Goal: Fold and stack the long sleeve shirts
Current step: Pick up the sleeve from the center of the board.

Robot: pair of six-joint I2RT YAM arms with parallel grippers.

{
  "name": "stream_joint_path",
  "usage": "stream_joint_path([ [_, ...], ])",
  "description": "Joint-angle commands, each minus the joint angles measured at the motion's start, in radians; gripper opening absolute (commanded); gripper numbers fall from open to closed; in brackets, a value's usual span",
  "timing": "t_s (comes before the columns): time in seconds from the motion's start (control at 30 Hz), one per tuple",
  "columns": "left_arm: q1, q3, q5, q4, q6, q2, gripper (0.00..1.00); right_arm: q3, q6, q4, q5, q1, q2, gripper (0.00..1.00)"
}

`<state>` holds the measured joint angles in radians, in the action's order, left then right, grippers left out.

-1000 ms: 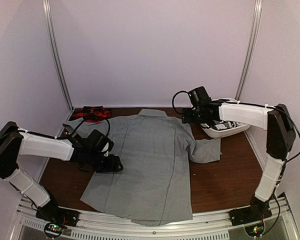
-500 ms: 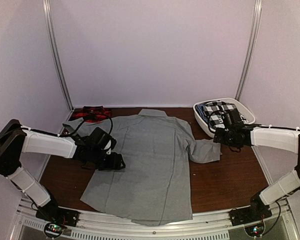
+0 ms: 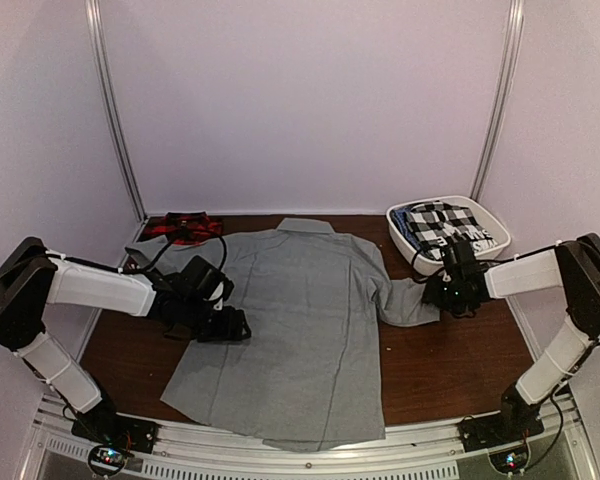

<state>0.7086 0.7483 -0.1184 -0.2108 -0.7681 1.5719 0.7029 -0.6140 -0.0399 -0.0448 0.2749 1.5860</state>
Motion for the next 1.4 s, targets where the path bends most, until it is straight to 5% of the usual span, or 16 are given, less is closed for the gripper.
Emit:
stream_joint_path([
  [0.0, 0.0, -0.009, 0.021, 0.01, 0.009, 0.013, 0.72, -0.022, -0.024, 0.071, 0.021, -0.008, 0.012, 0.55],
  [0.23, -0.012, -0.038, 0.081, -0.037, 0.037, 0.004, 0.72, -0.02, -0.019, 0.017, -0.015, -0.014, -0.072, 0.13],
  [0.37, -0.029, -0.067, 0.103, -0.063, 0.056, -0.013, 0.72, 0.007, -0.005, -0.075, -0.091, -0.017, -0.167, 0.03],
  [0.77, -0.049, -0.08, 0.097, -0.067, 0.069, -0.026, 0.72, 0.234, 0.127, -0.305, -0.301, -0.071, -0.337, 0.01],
  [1.03, -0.049, -0.036, 0.072, -0.065, 0.087, -0.03, 0.72, 0.309, 0.204, -0.262, -0.162, -0.029, -0.332, 0.01],
  [1.37, 0.025, 0.097, -0.011, -0.103, 0.174, -0.047, 0.72, 0.277, 0.19, -0.201, -0.166, 0.101, -0.236, 0.01],
])
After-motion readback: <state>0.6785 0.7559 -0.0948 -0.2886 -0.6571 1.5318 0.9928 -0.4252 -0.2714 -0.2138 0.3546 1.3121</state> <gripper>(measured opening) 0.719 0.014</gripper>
